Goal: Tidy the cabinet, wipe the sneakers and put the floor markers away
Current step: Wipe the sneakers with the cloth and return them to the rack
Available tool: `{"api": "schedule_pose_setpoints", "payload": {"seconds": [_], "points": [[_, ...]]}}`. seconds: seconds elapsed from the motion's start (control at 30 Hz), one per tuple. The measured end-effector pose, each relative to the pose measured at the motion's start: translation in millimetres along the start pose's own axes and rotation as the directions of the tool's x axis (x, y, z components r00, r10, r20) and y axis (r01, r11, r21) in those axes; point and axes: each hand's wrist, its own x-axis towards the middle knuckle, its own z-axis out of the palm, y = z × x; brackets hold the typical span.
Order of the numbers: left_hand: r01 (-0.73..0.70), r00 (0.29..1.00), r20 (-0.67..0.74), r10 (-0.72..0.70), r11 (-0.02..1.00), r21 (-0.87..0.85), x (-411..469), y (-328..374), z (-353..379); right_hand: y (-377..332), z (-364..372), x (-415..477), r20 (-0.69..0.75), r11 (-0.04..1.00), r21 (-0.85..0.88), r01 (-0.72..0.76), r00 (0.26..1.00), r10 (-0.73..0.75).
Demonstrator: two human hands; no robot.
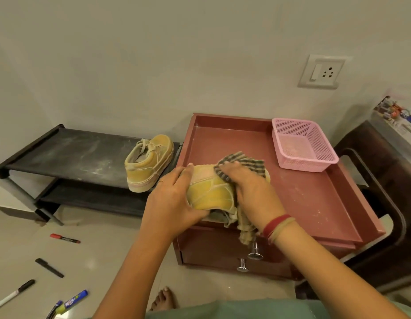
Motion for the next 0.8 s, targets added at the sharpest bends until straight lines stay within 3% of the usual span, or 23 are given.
{"api": "schedule_pose_setpoints", "payload": {"seconds": [0.1, 0.23, 0.4, 0.5, 0.6, 0.7, 0.8], "points": [[0.002, 1.000, -0.029, -0.002, 1.000, 0.020, 0.5, 0.6, -4.7, 16.3, -14.9, 9.8, -0.089, 0.981, 0.137, -0.139, 0.984, 0.152], [0.086, 0.996, 0.007, -0.086, 0.994, 0.061, -3.1, -8.3, -12.9, 23.7, -26.4, 6.5, -0.274, 0.955, 0.236, -0.181, 0.930, 0.244], [0.111, 0.992, 0.056, -0.114, 0.993, 0.042, -4.7, -15.1, -12.2, 19.8, 5.7, 5.2, -0.144, 0.977, 0.086, -0.194, 0.968, 0.205], [0.085, 0.992, 0.092, -0.086, 0.996, 0.021, -1.8, -11.6, -5.0, 10.2, 9.2, 4.6, -0.165, 0.981, 0.108, -0.159, 0.970, 0.176], [0.092, 0.992, 0.085, -0.091, 0.996, 0.000, 0.8, -10.8, -0.2, -9.1, 8.8, 2.6, -0.071, 0.989, 0.148, -0.029, 0.997, 0.040], [0.101, 0.992, 0.074, -0.099, 0.995, -0.023, 1.1, -12.0, -0.1, -15.8, 19.5, 0.2, 0.066, 0.991, 0.034, 0.130, 0.989, -0.132], [0.108, 0.992, 0.066, -0.107, 0.994, -0.005, 0.7, -11.9, 0.9, -3.5, 17.1, 11.4, 0.008, 1.000, -0.025, 0.001, 1.000, -0.001]]}}
